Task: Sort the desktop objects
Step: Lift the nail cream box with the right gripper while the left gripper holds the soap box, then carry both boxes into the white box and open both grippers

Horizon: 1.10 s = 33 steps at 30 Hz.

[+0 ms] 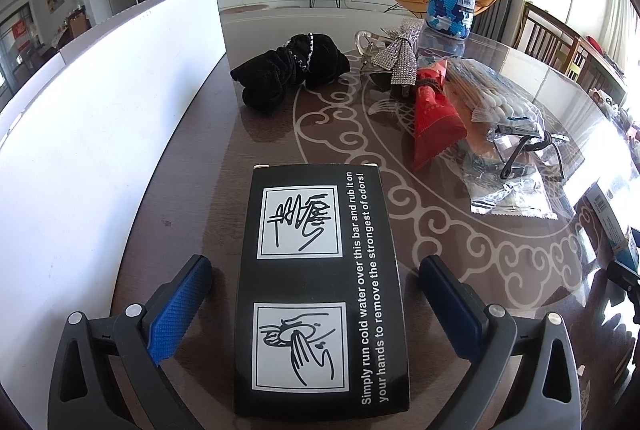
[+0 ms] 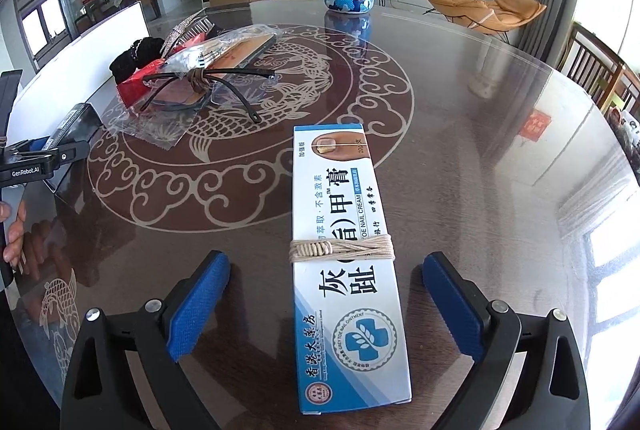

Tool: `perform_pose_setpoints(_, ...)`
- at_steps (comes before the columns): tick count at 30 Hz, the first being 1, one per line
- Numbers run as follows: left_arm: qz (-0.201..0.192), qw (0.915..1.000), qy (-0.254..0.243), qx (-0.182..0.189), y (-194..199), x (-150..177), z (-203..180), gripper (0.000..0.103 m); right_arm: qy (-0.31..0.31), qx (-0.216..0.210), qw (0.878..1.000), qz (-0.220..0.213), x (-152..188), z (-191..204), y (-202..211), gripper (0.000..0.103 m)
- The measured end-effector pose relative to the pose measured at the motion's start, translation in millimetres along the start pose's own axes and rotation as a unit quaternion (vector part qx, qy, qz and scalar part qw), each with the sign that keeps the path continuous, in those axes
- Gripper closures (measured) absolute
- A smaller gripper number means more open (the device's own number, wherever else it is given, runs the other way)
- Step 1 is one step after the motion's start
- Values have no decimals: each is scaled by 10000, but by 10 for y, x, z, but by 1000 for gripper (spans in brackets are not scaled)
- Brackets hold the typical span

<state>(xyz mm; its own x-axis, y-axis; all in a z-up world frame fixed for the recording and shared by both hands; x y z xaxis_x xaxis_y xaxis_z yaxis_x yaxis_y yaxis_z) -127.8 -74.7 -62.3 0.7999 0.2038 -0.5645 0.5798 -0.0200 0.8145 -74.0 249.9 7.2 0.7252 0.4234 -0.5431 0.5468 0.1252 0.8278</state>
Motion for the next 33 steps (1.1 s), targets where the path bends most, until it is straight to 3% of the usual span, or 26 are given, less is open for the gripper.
perform_pose_setpoints(1,3,10000,2,1,1,-1,-1,0,11,-55,10000,61,-14,-10,-8,5)
perform_pose_setpoints(3,-67,9999,-78,66,29,5,-22,12,-1,-262,9996,117,-43,-44,-5,10)
perform_pose_setpoints(5,-130,9995,-232,140,84,30,-72,43,10,-391,9991,151,-90,-90,29,36)
perform_pose_setpoints(6,-113,9994,-239,217,109,39,-86,45,11,-454,9988,200,-108,-118,41,58)
perform_pose_setpoints(10,10,9988,-207,447,213,169,-143,45,-196,-678,9973,186,-137,-212,165,58)
perform_pose_setpoints(13,-49,9975,-206,668,416,261,-189,45,-330,-790,9963,-85,-186,-209,421,58)
perform_pose_setpoints(21,-186,9952,-7,966,919,235,-72,45,-262,-1050,9939,-236,-405,72,679,58)
perform_pose_setpoints(28,-679,9929,389,896,1537,-101,565,45,86,-1584,9845,-750,-1027,685,948,58)
perform_pose_setpoints(33,-1022,9910,792,360,1842,-364,1340,45,368,-2285,9668,-1081,-1696,1440,1071,58)
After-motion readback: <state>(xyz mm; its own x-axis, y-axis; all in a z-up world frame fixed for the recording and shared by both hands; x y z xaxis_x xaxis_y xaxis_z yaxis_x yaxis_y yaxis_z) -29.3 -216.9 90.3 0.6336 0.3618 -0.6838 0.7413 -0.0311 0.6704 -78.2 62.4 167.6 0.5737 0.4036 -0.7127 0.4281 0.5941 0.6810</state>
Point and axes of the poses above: each gripper's, at about its wrist camera, not at the fingertips, and y roughly against the way its jaws point, z to its left, x to its underside, the point moved 2 cm from there along -y, roughly the way its jaws point, and after that the axes turned 14 degrees about y, right-handed, at the moved point
